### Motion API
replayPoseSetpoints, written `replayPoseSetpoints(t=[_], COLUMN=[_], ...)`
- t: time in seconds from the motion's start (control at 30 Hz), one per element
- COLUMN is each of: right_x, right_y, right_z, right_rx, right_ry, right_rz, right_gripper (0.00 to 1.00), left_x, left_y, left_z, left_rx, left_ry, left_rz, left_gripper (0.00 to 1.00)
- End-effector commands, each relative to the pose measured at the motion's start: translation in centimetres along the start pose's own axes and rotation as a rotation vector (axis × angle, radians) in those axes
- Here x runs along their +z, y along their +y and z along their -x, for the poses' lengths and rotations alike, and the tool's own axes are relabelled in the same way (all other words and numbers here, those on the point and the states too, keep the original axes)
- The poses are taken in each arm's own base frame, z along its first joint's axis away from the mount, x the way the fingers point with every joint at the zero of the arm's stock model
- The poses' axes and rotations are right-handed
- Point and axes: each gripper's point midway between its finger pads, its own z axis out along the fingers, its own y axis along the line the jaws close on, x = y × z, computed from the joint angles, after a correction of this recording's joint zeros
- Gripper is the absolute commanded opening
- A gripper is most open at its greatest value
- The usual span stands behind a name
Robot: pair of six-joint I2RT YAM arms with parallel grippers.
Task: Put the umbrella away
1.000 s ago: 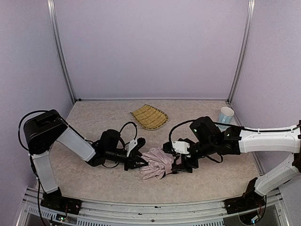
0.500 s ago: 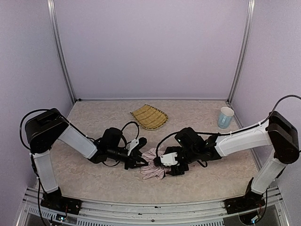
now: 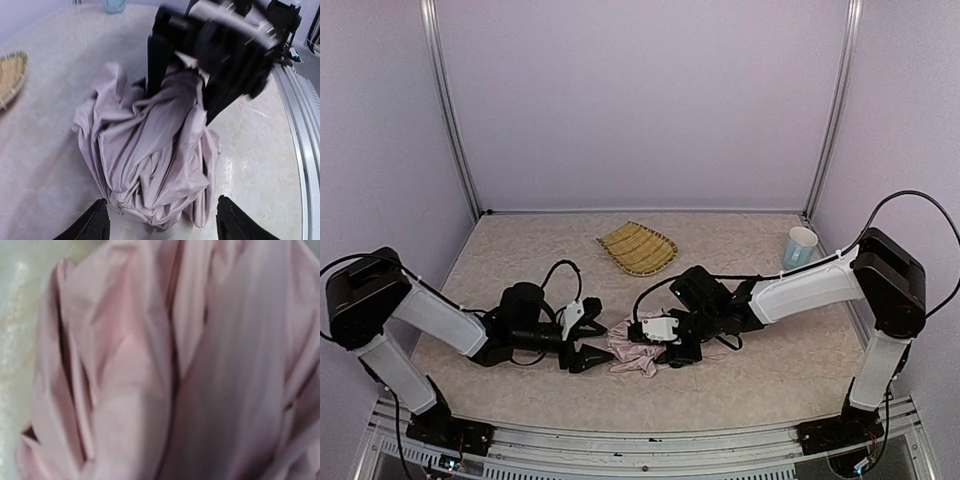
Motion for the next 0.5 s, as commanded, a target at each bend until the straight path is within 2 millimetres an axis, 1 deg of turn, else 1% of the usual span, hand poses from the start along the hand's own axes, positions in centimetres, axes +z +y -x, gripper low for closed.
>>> replayPoseSetpoints(t=[0.0,0.03,0.07,0.1,0.17,0.2,0.3,0.4,0.47], right_x=[1.3,1.2,1.1,1.0,0.7,0.6,0.4,0.1,0.0], right_y=[5.0,5.1,5.3,5.4,5.7,5.7,5.7,5.4,5.1], right_z=[-6.1,-6.1,-5.9,-5.8,-5.4,-5.3,-5.1,-4.8,-4.5], right_rx=[0.190,0.209,0.231,0.252,0.287,0.300,0.324,0.351,0.355], right_ry=[0.224,0.225,0.220,0.216,0.202,0.199,0.193,0.160,0.133], right_rz=[0.199,0.208,0.227,0.243,0.282,0.296,0.322,0.351,0.360], right_gripper=[0.54,0.54,0.54,0.54,0.55,0.55,0.55,0.55,0.55], left_x=[-3.3,-3.2,-2.8,-2.5,-1.6,-1.0,0.9,2.3,3.0], left_y=[-0.5,-1.3,-1.9,-2.4,-3.3,-3.4,-2.7,-2.0,-1.6], left_z=[7.0,7.1,6.0,6.0,5.4,4.6,2.5,1.3,1.0], left_rx=[0.279,0.336,0.404,0.458,0.532,0.555,0.601,0.657,0.704], left_ry=[-0.216,-0.185,-0.104,-0.064,0.003,0.048,0.185,0.280,0.309], left_rz=[0.143,0.139,0.134,0.140,0.132,0.123,0.119,0.114,0.117], left_gripper=[0.68,0.67,0.66,0.67,0.70,0.73,0.80,0.82,0.84])
